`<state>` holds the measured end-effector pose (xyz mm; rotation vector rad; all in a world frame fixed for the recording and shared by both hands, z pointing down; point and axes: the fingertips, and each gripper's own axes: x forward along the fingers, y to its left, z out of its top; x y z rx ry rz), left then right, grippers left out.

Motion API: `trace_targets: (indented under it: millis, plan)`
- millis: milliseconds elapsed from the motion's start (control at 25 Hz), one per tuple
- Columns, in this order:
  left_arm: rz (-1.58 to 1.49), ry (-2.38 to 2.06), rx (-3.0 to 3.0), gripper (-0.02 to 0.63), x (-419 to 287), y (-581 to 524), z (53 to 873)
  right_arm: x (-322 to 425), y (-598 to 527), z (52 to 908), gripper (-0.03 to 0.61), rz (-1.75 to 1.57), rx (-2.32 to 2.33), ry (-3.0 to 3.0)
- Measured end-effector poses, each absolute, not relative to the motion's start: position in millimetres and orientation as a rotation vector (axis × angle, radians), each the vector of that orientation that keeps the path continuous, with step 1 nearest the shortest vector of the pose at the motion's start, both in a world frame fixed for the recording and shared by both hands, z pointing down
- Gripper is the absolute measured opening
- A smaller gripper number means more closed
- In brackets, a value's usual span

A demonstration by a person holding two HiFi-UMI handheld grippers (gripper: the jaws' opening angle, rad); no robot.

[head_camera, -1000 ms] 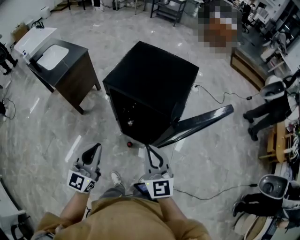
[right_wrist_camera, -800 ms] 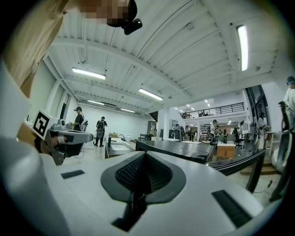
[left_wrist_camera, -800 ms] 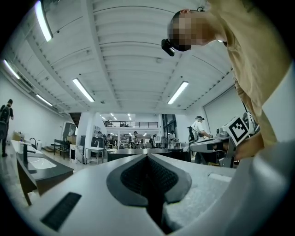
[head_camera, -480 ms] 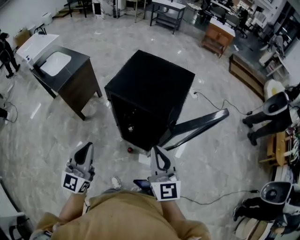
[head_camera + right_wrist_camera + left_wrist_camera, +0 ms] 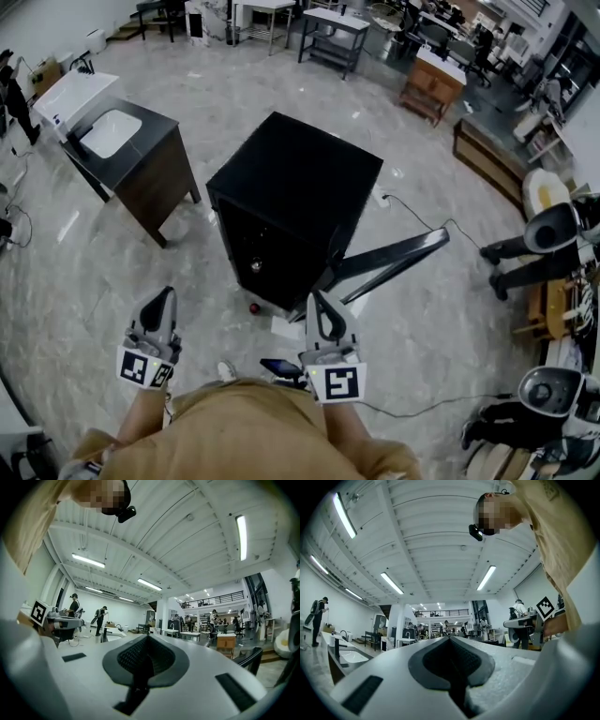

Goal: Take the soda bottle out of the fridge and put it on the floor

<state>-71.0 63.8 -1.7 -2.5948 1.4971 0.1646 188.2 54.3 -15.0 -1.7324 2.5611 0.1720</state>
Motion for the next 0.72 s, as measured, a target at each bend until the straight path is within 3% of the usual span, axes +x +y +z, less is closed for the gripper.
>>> trace_targets:
  millis: [400, 720]
  plan:
    - [0.145, 1.629, -2.488, 0.002, -110, 59, -14, 206, 48, -26, 0.002, 0.182, -1.780, 2.511]
    - [0.153, 1.607, -2.523, 0.002, -101, 58, -16, 213, 47, -40, 0.002, 0.190, -1.806, 2.481]
